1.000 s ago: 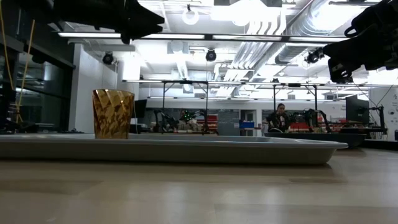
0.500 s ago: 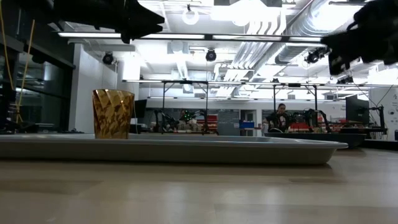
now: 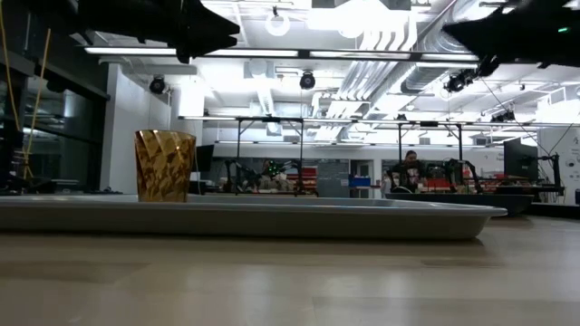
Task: Pick and place plate/cup/fork/spoon on tray
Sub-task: Put the blue plate on the blue tray to the bottom right of the brown glass
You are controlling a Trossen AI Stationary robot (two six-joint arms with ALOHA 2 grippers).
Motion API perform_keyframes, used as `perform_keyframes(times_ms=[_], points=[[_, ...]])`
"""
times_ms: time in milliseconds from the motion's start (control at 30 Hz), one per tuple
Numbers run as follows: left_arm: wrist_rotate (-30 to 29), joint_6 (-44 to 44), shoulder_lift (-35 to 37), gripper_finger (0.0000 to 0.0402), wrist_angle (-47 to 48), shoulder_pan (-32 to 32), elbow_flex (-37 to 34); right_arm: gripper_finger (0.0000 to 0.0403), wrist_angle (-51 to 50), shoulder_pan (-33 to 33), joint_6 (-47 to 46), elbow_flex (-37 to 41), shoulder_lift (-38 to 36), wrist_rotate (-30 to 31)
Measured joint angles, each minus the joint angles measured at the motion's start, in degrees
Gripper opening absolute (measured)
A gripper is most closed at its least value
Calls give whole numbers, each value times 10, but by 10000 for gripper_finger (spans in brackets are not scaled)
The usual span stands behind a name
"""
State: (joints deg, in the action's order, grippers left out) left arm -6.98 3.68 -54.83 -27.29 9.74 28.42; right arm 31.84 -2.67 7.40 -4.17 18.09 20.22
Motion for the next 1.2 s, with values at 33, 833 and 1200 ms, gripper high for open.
perform_keyframes(times_ms=[33, 833, 1200], points=[[0, 0, 0, 193, 0, 0, 0, 2, -35, 10, -16, -20, 30, 36], [0, 0, 0, 193, 0, 0, 0, 216, -537, 169, -270, -200, 403, -65], [0, -4, 0, 193, 0, 0, 0, 216, -537, 169, -269, -200, 473, -35]])
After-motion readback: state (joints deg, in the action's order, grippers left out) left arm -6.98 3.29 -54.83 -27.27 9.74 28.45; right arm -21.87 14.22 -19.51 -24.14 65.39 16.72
